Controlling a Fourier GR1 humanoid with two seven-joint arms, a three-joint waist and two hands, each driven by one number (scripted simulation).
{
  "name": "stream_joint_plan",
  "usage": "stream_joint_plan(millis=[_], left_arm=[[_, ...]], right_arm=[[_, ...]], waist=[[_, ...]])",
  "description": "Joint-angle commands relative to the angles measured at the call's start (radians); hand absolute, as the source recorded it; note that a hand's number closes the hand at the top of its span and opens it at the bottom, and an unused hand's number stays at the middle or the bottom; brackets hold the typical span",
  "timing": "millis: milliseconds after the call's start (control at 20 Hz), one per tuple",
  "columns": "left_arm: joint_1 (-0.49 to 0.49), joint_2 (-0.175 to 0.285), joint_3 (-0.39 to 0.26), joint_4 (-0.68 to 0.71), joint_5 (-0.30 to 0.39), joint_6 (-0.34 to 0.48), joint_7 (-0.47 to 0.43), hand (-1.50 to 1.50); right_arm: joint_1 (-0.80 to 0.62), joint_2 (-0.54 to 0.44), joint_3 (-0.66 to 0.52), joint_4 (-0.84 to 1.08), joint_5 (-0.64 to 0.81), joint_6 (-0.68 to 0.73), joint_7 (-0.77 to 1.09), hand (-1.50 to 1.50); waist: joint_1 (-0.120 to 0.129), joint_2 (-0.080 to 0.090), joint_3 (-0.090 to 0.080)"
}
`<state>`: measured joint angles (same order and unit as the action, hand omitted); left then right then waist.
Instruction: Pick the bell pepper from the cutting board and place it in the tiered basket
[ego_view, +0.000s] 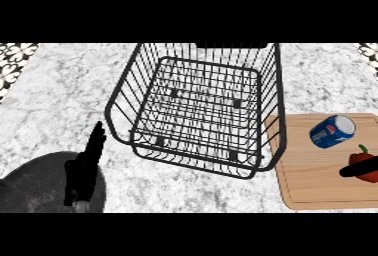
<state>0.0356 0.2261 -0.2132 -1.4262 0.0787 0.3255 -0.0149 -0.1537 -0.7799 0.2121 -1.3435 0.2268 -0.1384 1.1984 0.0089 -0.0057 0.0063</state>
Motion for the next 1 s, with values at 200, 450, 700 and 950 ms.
stream_joint_plan(millis=[200, 450, 700, 950], left_arm=[[0.073, 0.008, 0.004, -0.01, 0.015, -0.03, 0.036, 0.0], [0.058, -0.048, -0.037, 0.003, -0.037, 0.01, 0.053, 0.0], [0.036, -0.021, 0.024, 0.047, -0.006, -0.056, 0.015, 0.0], [0.036, 0.001, 0.034, -0.021, -0.017, -0.055, 0.083, 0.0]], right_arm=[[-0.037, 0.041, -0.036, 0.037, -0.013, 0.052, 0.17, -1.5], [-0.007, 0.091, -0.046, 0.084, 0.028, 0.012, 0.097, 1.5], [-0.036, 0.121, -0.059, 0.141, 0.097, 0.018, 0.009, 1.5], [-0.069, 0.138, -0.008, 0.203, 0.198, 0.036, -0.048, 1.5]], waist=[[0.002, 0.006, -0.007], [-0.004, 0.006, -0.007], [-0.004, 0.007, -0.007], [0.004, 0.007, -0.006]])
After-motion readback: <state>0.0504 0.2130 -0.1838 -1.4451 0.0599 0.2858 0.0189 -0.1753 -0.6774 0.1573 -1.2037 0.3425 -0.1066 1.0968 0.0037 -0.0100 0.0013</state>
